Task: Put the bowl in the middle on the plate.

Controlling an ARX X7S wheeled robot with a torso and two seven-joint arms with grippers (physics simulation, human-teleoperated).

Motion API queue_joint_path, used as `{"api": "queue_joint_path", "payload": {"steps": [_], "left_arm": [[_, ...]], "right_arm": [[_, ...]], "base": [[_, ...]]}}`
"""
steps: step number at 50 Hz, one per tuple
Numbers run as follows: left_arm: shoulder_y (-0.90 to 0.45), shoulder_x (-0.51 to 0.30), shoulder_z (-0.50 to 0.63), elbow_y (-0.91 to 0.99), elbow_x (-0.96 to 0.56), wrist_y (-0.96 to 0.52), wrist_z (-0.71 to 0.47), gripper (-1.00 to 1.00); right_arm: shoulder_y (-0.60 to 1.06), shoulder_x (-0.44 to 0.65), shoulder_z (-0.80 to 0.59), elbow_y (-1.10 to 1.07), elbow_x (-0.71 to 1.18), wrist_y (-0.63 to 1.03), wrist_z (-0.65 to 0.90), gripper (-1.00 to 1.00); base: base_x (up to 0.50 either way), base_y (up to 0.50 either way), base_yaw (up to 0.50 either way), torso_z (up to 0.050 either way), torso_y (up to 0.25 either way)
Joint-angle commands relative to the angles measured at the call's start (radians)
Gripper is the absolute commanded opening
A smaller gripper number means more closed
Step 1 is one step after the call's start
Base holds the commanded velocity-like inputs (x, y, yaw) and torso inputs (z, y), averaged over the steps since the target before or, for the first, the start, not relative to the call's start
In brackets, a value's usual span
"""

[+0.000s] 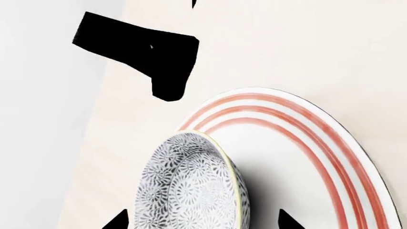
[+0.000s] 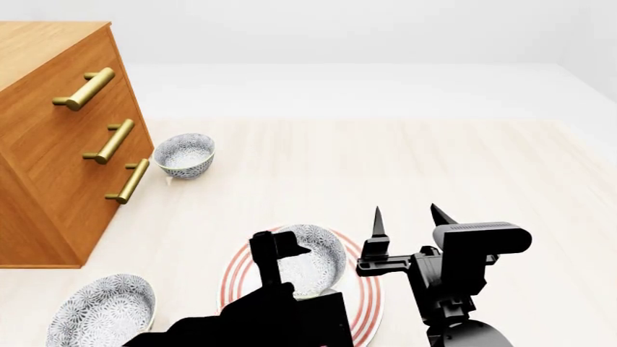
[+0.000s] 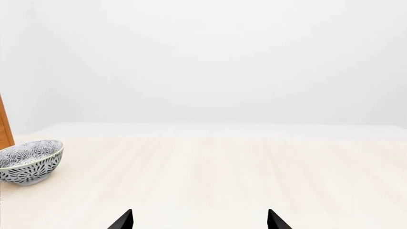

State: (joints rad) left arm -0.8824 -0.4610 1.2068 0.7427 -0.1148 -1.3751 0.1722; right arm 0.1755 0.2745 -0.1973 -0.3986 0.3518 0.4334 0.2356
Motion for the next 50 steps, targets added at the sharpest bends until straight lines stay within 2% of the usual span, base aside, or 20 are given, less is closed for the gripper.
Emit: {"api": "queue_joint_path", "payload": {"steps": [1, 5, 6, 8, 9, 10, 11, 12, 13, 14, 16, 19, 21, 23, 25, 28, 34, 40, 47, 50], "left_arm": [[-0.023, -0.035, -0.112, 0.226, -0.054, -0.149, 0.06, 1.0], [0.002, -0.024, -0.231, 0.278, -0.089, -0.188, 0.108, 1.0], [0.027, -0.012, -0.339, 0.288, -0.113, -0.194, 0.138, 1.0], [0.046, 0.001, -0.454, 0.279, -0.15, -0.194, 0.146, 1.0], [0.074, 0.042, -0.604, 0.244, -0.183, -0.195, 0.157, 1.0], [0.077, 0.05, -0.686, 0.215, -0.257, -0.195, 0.124, 1.0], [0.071, 0.058, -0.755, 0.197, -0.339, -0.195, 0.071, 1.0], [0.066, 0.085, -0.905, 0.146, -0.489, -0.195, -0.041, 1.0], [0.044, 0.067, -0.949, 0.131, -0.639, -0.195, -0.144, 1.0], [0.028, 0.068, -1.077, 0.091, -0.789, -0.195, -0.27, 1.0], [0.005, 0.072, -1.224, 0.008, -1.089, -0.194, -0.519, 1.0], [0.013, 0.091, -1.33, -0.041, -1.271, -0.18, -0.675, 1.0], [0.061, 0.085, -1.332, -0.023, -1.164, -0.101, -0.665, 1.0], [0.084, 0.11, -1.369, -0.068, -1.188, -0.09, -0.701, 1.0], [0.142, 0.114, -1.344, -0.063, -1.058, 0.011, -0.669, 1.0], [0.219, 0.131, -1.34, -0.058, -0.957, 0.143, -0.615, 1.0], [0.318, 0.117, -1.231, -0.019, -0.744, 0.31, -0.584, 1.0], [0.371, 0.114, -1.167, 0.003, -0.612, 0.441, -0.566, 1.0], [0.366, 0.112, -1.12, -0.007, -0.553, 0.478, -0.568, 1.0], [0.356, 0.119, -1.141, 0.01, -0.552, 0.494, -0.583, 1.0]], "right_arm": [[0.003, 0.003, -0.005, -0.002, 0.004, -0.001, 0.004, 1.0], [0.002, 0.005, -0.005, -0.006, 0.006, -0.002, 0.005, 1.0], [0.002, 0.005, -0.004, -0.006, 0.007, -0.003, 0.006, 1.0], [0.002, 0.006, -0.004, -0.007, 0.008, -0.004, 0.007, 1.0], [0.002, 0.007, -0.003, -0.009, 0.009, -0.004, 0.007, 1.0], [0.003, 0.007, -0.003, -0.01, 0.01, -0.003, 0.008, 1.0], [0.005, 0.008, -0.003, -0.01, 0.01, -0.002, 0.009, 1.0], [0.008, 0.009, -0.003, -0.014, 0.01, 0.003, 0.011, 1.0], [0.008, 0.01, -0.004, -0.014, 0.011, 0.003, 0.011, 1.0], [0.012, 0.012, -0.004, -0.021, 0.011, 0.01, 0.014, 1.0], [0.015, 0.016, -0.003, -0.029, 0.01, 0.017, 0.019, 1.0], [0.017, 0.02, 0.002, -0.039, 0.014, 0.022, 0.024, 1.0], [0.022, 0.023, 0.003, -0.045, 0.015, 0.031, 0.027, 1.0], [0.03, 0.026, 0.001, -0.055, 0.016, 0.042, 0.03, 1.0], [0.045, 0.03, -0.002, -0.072, 0.015, 0.06, 0.037, 1.0], [0.074, 0.039, -0.008, -0.105, 0.008, 0.094, 0.052, 1.0], [0.143, 0.059, -0.02, -0.175, -0.011, 0.162, 0.08, 1.0], [0.24, 0.078, -0.047, -0.246, -0.029, 0.244, 0.096, 1.0], [0.34, 0.085, -0.05, -0.35, -0.012, 0.32, 0.103, 1.0], [0.379, 0.093, -0.071, -0.384, -0.013, 0.352, 0.101, 1.0]], "base": [[0.0, 0.0, 0.0, 0.0, 0.0], [0.0, 0.0, 0.0, 0.0, 0.0], [0.0, 0.0, 0.0, 0.0, 0.0], [0.0, 0.0, 0.0, 0.0, 0.0], [0.0, 0.0, 0.0, 0.0, 0.0], [0.0, 0.0, 0.0, 0.0, 0.0], [0.0, 0.0, 0.0, 0.0, 0.0], [0.0, 0.0, 0.0, 0.0, 0.0], [0.0, 0.0, 0.0, 0.0, 0.0], [0.0, 0.0, 0.0, 0.0, 0.0], [0.0, 0.0, 0.0, 0.0, 0.0], [0.0, 0.0, 0.0, 0.0, 0.0], [0.0, 0.0, 0.0, 0.0, 0.0], [0.0, 0.0, 0.0, 0.0, 0.0], [0.0, 0.0, 0.0, 0.0, 0.0], [0.0, 0.0, 0.0, 0.0, 0.0], [0.0, 0.0, 0.0, 0.0, 0.0], [0.0, 0.0, 0.0, 0.0, 0.0], [0.0, 0.0, 0.0, 0.0, 0.0], [0.0, 0.0, 0.0, 0.0, 0.0]]}}
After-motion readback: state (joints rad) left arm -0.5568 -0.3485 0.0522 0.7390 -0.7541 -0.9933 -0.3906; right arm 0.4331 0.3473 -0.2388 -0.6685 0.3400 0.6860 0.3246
